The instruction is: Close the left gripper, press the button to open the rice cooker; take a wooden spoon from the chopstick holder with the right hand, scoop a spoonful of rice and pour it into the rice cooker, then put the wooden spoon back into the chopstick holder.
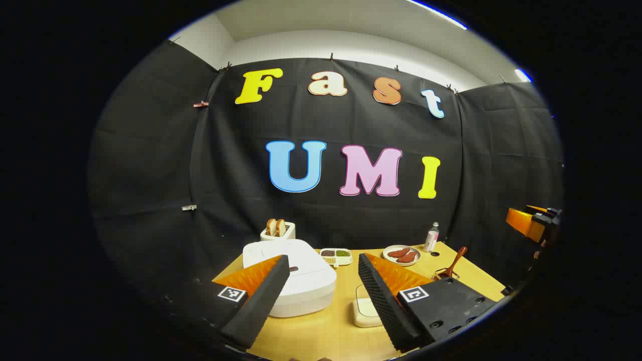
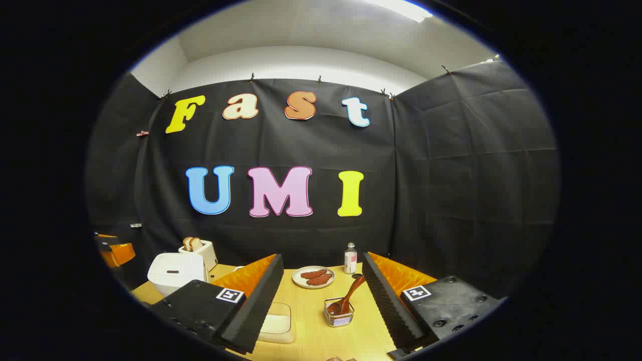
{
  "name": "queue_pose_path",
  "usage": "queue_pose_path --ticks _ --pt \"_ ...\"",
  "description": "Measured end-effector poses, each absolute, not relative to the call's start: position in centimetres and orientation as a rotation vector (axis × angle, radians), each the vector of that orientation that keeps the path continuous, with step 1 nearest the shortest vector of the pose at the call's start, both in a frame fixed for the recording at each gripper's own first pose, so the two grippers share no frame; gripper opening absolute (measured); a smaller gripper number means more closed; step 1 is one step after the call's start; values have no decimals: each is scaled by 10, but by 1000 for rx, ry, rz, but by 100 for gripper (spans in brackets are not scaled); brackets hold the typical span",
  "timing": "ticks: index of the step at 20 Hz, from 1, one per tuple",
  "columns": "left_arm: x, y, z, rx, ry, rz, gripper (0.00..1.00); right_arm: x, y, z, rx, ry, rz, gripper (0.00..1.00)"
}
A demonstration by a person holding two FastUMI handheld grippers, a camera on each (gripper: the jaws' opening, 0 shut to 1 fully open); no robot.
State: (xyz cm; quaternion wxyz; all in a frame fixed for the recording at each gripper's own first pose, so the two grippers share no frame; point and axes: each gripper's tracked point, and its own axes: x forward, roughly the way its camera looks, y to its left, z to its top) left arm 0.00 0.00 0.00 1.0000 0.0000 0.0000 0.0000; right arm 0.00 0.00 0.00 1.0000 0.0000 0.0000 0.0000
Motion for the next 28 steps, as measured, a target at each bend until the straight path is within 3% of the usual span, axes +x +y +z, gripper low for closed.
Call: queue_pose_path --ticks 10,24,25,28 --pt "-12 26 2 -3 -15 48 96 -3 6 5 -12 -20 -11 99" --pt "42 29 -6 -43 55 155 96 39 -22 -33 50 88 42 99" --pt "47 30 -6 -43 60 155 95 43 -27 -35 52 94 39 99" --pt "66 44 -3 -21 75 179 81 50 -36 -42 37 108 49 99"
